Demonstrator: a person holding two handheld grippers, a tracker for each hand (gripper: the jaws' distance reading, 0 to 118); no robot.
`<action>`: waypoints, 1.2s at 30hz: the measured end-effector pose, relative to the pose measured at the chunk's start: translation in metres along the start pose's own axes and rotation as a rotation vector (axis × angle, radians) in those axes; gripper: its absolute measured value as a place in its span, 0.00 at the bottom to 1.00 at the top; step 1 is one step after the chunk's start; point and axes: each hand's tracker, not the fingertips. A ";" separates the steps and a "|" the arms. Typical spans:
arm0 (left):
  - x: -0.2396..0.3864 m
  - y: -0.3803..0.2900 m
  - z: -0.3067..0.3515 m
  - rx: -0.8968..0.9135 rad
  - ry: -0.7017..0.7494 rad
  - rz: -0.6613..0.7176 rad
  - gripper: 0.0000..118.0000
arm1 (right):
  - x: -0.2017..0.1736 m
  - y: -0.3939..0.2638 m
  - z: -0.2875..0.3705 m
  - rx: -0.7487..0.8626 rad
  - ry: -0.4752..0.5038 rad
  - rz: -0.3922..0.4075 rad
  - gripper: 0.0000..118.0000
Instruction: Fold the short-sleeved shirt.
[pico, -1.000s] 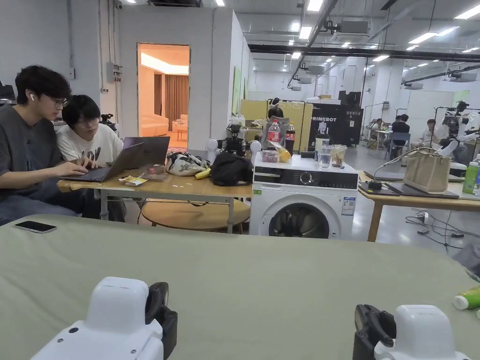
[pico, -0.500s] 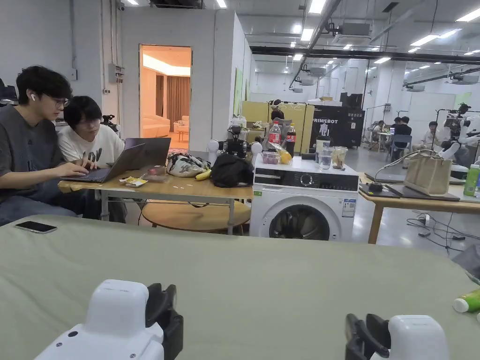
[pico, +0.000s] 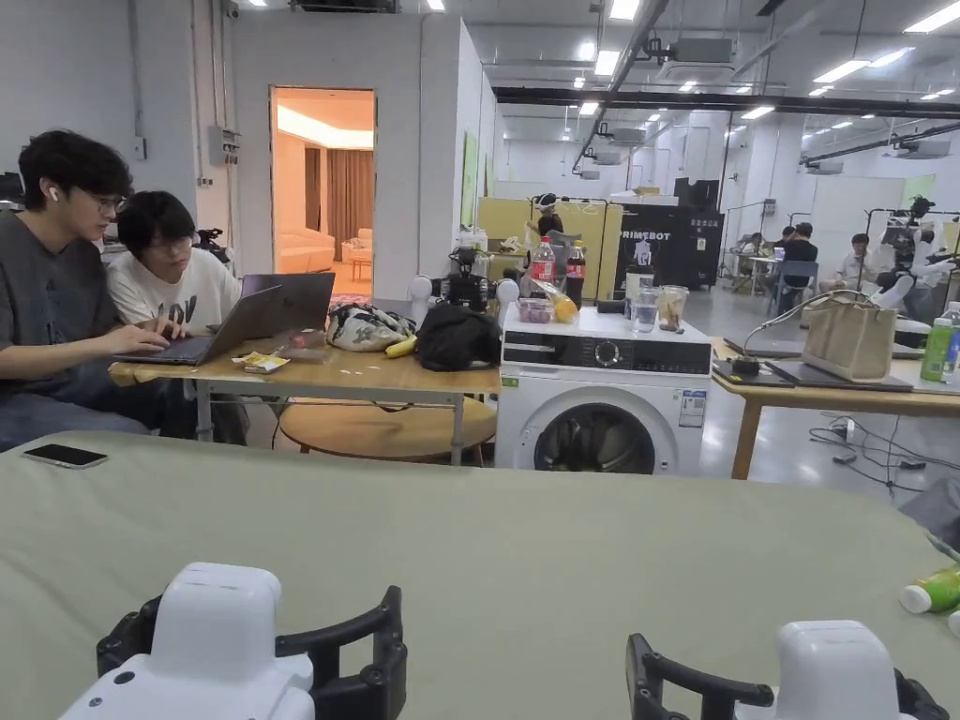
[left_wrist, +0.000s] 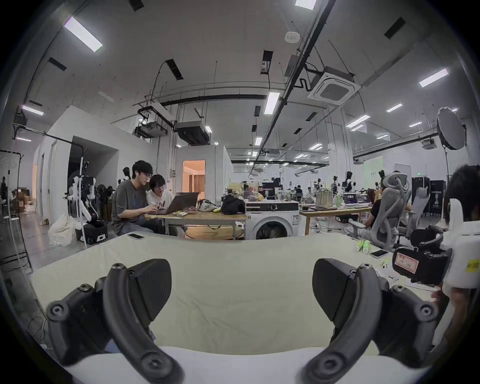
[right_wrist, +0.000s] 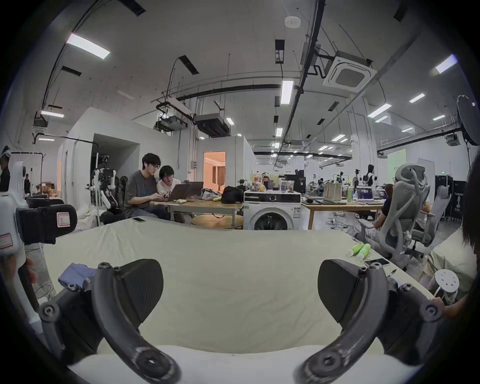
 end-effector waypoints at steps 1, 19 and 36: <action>0.000 0.000 0.000 -0.003 -0.001 0.003 0.92 | 0.000 -0.001 0.000 0.001 -0.002 0.006 1.00; 0.002 -0.001 0.000 0.002 -0.003 -0.005 0.92 | 0.003 -0.002 -0.003 -0.014 -0.009 -0.048 0.99; -0.001 0.003 -0.001 -0.015 -0.017 0.046 0.92 | 0.023 0.005 -0.007 0.000 0.138 -0.379 1.00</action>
